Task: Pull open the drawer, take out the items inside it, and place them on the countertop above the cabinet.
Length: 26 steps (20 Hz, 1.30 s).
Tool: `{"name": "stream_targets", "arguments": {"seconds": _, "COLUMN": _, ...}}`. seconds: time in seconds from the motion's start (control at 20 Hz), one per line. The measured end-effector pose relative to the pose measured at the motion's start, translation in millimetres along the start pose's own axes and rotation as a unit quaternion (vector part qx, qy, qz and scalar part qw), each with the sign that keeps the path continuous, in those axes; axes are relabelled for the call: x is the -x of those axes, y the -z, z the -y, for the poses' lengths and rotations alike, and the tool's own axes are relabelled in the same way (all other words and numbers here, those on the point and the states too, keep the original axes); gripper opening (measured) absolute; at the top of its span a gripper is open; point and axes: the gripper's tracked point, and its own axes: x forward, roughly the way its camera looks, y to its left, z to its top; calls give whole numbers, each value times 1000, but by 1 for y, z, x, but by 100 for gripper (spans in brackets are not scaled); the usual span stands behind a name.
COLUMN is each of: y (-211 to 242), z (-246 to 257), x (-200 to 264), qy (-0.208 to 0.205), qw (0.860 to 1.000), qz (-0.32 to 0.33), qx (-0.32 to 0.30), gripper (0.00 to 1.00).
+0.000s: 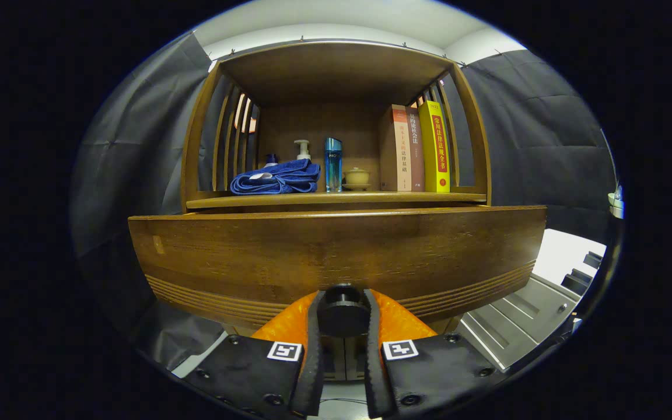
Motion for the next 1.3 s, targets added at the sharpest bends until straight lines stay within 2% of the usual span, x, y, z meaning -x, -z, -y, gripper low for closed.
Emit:
{"name": "stream_targets", "arguments": {"seconds": 0.4, "y": 9, "z": 0, "x": 19, "qy": 4, "qw": 1000, "qz": -22, "qx": 5, "gripper": 37}}
{"name": "stream_targets", "arguments": {"seconds": 0.95, "y": 8, "z": 2, "x": 25, "qy": -3, "qw": 1000, "qz": -5, "qx": -6, "gripper": 38}}
{"name": "stream_targets", "arguments": {"seconds": 1.3, "y": -12, "z": 1, "x": 28, "qy": -2, "qw": 999, "qz": 39, "qx": -7, "gripper": 75}}
